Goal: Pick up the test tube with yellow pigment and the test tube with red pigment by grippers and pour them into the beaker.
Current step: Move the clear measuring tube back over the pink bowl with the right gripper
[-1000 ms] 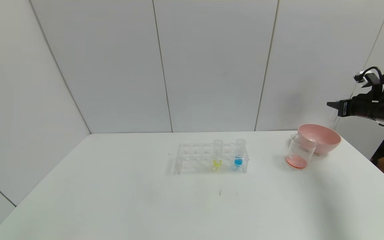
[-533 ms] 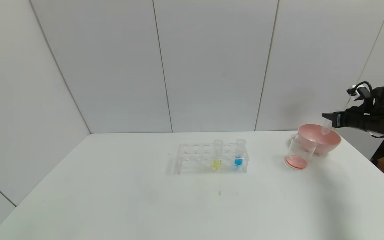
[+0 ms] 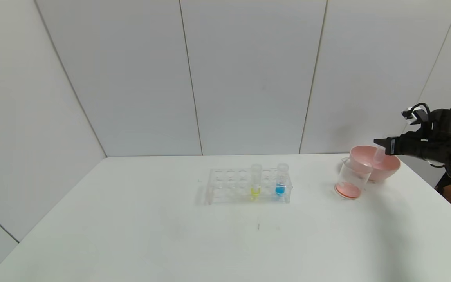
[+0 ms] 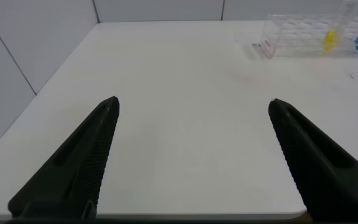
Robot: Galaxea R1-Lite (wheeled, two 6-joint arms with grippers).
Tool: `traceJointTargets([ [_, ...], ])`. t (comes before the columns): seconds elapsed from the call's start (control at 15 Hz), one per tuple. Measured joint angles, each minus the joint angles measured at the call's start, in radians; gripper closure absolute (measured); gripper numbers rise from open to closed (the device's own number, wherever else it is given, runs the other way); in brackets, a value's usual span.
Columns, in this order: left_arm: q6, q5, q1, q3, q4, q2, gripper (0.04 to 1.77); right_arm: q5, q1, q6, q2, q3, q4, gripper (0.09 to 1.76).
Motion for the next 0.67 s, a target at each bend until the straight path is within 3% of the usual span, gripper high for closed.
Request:
traceJointTargets([
  [0.47, 0.000, 0.000, 0.000, 0.000, 0.000, 0.000, 0.09, 0.001, 0.000, 0.000, 0.003, -0.002, -0.001, 1.31],
  [0.67, 0.000, 0.000, 0.000, 0.000, 0.000, 0.000, 0.09, 0.003, 0.000, 0.000, 0.004, 0.000, -0.001, 0.94],
])
